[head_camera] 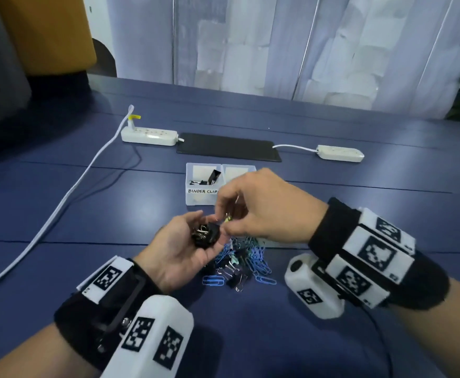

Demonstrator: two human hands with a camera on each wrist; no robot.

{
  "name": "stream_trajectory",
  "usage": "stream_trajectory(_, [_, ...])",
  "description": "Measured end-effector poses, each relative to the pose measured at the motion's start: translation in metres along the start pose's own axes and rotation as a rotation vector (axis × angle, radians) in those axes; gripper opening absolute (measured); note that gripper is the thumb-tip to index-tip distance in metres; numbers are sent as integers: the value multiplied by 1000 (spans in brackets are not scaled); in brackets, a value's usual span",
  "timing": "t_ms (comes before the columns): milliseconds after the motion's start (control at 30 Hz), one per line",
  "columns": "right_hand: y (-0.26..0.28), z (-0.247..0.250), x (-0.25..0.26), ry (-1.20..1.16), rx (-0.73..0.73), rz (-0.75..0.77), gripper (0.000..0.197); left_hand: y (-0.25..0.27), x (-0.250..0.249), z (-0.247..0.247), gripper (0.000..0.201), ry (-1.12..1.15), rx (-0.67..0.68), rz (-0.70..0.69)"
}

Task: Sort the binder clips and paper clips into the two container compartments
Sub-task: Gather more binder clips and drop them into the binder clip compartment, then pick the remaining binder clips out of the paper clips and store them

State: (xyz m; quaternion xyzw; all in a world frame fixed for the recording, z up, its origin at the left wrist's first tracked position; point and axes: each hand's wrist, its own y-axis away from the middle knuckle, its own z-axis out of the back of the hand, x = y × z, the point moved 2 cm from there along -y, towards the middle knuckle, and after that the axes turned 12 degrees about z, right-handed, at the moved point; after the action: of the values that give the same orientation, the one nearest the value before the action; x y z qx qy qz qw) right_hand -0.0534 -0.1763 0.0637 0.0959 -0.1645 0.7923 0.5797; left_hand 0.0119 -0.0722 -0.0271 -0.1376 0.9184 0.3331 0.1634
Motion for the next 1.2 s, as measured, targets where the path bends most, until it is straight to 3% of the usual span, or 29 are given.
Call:
stream_trajectory(133, [-17,-13,-2,15,-18,4,15,-5,-3,-5,18,9,79,7])
stream_trajectory(267, [-9,-4,-13,15,-143,-34,16,-8,-19,-4,25,93,63,21])
stream_trajectory(467, [19,4,-37,131,-136,-131,14,-10,-76,-36,17,-285,-25,-118])
stream_trajectory(567, [29,3,-45,118,-129,-165,14,-24,-100,-59,21,-704,-157,-284])
stream_trajectory(733, [40,-5,-51,94,-54,-206,13,-54,-115,-65,18,-1985,-606,-574])
stream_trajectory(800, [43,-6,-53,75,-27,-212,13,-62,-112,-63,17,-2180,-656,-602])
stream_trajectory(1000, [46,-9,-57,56,6,-232,11,-71,-111,-60,22,-2276,-653,-543])
stream_trajectory(1166, [38,-20,-57,22,83,-211,8,-66,-115,-64,0,-2234,-587,-537])
stream_trajectory(1200, [35,-24,-56,19,110,-201,9,-66,-115,-63,5,-2239,-578,-536])
